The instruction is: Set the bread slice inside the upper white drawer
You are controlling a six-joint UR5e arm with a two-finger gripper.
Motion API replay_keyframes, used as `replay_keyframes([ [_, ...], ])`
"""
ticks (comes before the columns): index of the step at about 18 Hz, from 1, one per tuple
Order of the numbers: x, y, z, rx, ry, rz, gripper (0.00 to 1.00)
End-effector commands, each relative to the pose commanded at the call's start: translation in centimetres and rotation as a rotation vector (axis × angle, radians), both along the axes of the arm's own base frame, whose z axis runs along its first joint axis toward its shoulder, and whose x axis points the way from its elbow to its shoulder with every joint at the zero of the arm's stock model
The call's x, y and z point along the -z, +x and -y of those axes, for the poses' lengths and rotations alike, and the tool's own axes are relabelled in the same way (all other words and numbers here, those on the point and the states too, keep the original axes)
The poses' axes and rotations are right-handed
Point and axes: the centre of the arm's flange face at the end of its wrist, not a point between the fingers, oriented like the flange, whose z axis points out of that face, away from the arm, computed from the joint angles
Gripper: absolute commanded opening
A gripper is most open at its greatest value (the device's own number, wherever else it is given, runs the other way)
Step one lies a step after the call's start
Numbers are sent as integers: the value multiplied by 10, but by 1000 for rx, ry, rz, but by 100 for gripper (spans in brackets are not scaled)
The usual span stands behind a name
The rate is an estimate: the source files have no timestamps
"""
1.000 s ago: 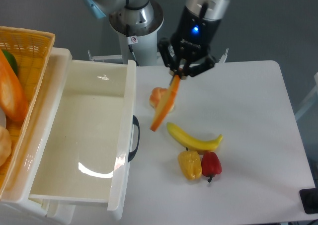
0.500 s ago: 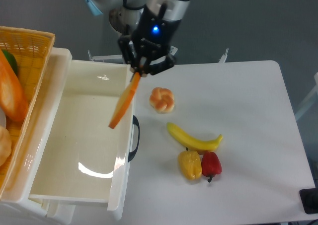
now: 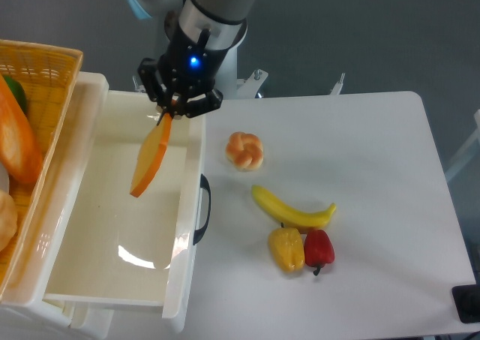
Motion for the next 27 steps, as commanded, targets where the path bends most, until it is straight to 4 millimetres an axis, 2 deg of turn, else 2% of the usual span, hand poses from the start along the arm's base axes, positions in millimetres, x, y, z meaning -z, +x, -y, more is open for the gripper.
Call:
replay_keyframes([
  [3, 6, 6, -8, 3, -10, 10, 7],
  [5, 6, 4, -10, 5, -6, 6, 29],
  [6, 5, 2, -9, 0, -5, 5, 36],
  [7, 4, 0, -7, 5, -2, -2, 55],
  [10, 4, -2, -6, 6, 0, -9, 74],
  [16, -6, -9, -6, 0, 26, -38, 79],
  [25, -35, -96, 41, -120, 139, -188, 83],
  [26, -39, -102, 43, -128, 153, -210, 85],
  [27, -40, -110, 46, -139, 166, -233, 99],
])
